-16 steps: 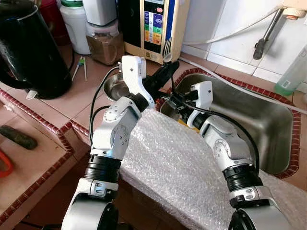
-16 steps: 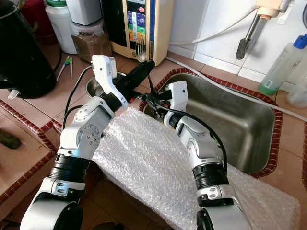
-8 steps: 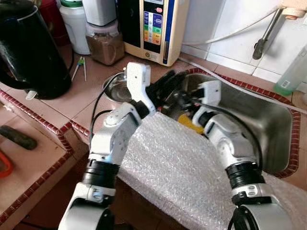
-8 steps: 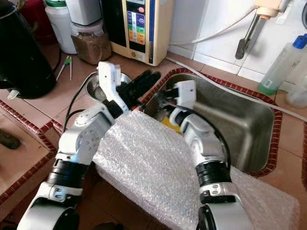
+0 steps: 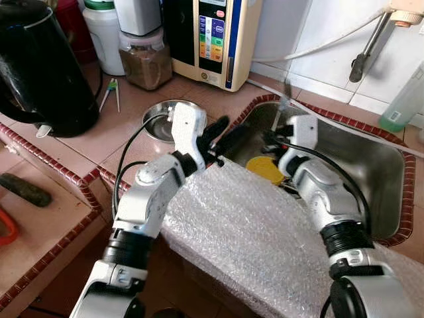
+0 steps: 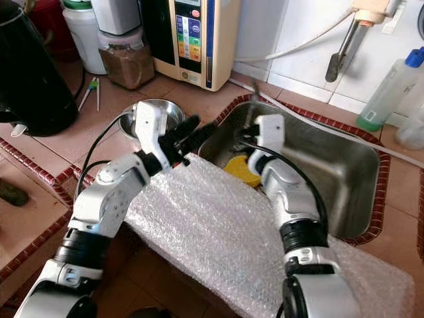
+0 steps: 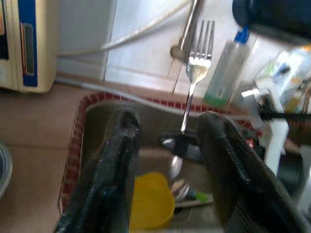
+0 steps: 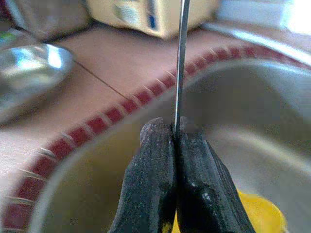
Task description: Kitchen organization
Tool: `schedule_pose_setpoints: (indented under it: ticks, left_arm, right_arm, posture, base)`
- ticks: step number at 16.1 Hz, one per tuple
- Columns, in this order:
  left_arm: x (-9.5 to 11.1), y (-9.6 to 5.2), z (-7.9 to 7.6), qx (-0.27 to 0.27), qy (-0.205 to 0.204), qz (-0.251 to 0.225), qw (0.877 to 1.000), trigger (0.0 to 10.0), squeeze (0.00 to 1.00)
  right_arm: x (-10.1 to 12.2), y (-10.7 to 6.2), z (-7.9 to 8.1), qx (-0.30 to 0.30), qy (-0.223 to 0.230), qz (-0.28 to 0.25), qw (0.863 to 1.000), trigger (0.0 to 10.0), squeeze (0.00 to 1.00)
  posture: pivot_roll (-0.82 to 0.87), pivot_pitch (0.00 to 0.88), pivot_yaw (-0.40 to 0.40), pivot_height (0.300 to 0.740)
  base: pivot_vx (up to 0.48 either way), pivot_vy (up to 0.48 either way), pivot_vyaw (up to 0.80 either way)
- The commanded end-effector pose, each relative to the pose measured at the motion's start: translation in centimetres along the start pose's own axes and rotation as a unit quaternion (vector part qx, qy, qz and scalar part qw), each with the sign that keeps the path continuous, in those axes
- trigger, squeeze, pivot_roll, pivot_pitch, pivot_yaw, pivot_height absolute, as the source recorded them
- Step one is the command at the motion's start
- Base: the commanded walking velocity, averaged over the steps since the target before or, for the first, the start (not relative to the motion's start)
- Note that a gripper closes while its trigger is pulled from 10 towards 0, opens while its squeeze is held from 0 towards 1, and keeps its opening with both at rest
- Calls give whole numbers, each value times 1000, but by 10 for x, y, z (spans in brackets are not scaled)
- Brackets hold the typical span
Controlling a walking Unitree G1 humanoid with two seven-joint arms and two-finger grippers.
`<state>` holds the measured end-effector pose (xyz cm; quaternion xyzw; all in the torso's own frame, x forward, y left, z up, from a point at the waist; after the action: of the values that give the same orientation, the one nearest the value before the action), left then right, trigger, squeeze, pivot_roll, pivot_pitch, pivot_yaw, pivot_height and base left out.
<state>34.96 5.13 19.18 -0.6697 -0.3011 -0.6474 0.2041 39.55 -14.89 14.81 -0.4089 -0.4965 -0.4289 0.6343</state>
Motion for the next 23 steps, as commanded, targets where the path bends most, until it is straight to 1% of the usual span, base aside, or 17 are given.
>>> schedule_pose_setpoints:
  ticks: [1,2,3,5,7,9,10,11,12,15,16,20,21,22,23]
  left_arm:
    - [-7,-4,-4,-18,17,23,999,10000,1000]
    - [-11,-7,-5,-24,24,33,999,10000,1000]
    - [-18,-11,-6,-37,35,54,997,10000,1000]
    - [-24,-13,-8,-48,39,73,995,10000,1000]
    - [-34,-14,-11,-62,51,104,991,10000,1000]
    - [-36,-12,-11,-60,49,105,991,10000,1000]
    - [-38,-12,-12,-65,50,111,990,10000,1000]
    - [-40,-13,-13,-72,52,118,989,10000,1000]
    - [-42,-15,-15,-78,55,125,988,10000,1000]
    - [-43,-15,-12,-73,61,129,987,10000,1000]
    - [-42,-14,-12,-75,57,126,988,10000,1000]
    - [-43,-14,-12,-76,62,131,986,10000,1000]
    - [-45,-15,-10,-66,66,134,987,10000,1000]
    - [-44,-13,-4,-40,69,129,988,10000,1000]
    - [-41,-12,1,-18,75,120,990,10000,1000]
  right_arm:
    - [-1,-2,-16,-37,8,9,999,0,0]
    - [-5,-4,-24,-55,13,19,998,0,0]
    - [-15,-8,-38,-85,29,40,995,0,0]
    - [-24,-11,-47,-109,50,56,991,0,0]
    - [-42,-16,-50,-114,70,87,987,0,0]
    - [-55,-21,-52,-122,64,115,984,0,0]
    - [-62,-23,-52,-120,70,129,982,3686,0]
    - [-67,-25,-51,-115,75,138,981,10000,1000]
    - [-73,-27,-50,-115,74,147,980,10000,1000]
    - [-80,-28,-48,-119,71,160,977,10000,1000]
    - [-80,-27,-47,-117,72,159,978,10000,1000]
    - [-83,-29,-48,-106,58,171,978,10000,1000]
    - [-81,-33,-55,-107,44,172,978,10000,1000]
    - [-72,-32,-61,-120,41,147,981,10000,1000]
    - [-65,-30,-62,-123,45,130,983,10000,1000]
  posture:
    - [37,57,11,740]
    - [42,56,11,740]
    - [43,54,10,740]
    - [43,53,10,740]
    - [44,54,9,740]
    - [40,56,8,740]
    - [39,57,9,740]
    - [35,58,10,740]
    - [34,59,11,740]
    - [36,57,11,740]
    - [37,57,12,740]
    - [31,56,8,740]
    - [27,56,4,740]
    - [26,56,3,740]
    - [25,56,2,740]
  base:
    - [0,0,0]
    - [0,0,0]
    - [0,0,0]
    - [0,0,0]
    - [0,0,0]
    - [0,0,0]
    - [0,0,0]
    - [0,0,0]
    - [0,0,0]
    - [0,0,0]
    - [0,0,0]
    - [0,0,0]
    - [0,0,0]
    - [0,0,0]
    - [0,0,0]
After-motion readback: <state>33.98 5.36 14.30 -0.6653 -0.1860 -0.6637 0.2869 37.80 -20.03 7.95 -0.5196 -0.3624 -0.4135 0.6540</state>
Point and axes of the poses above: a point about 5 cm out from each wrist's last joint towards the gripper, its own y axis pointing out of the wrist towards the gripper, its own x axis along the axis of the wrist's last joint, z = x × y, the point moved 2 cm from there along y, pointing out of the wrist towards the gripper, and after that the axes turned 3 degrees about y, right-handed, at the moved point
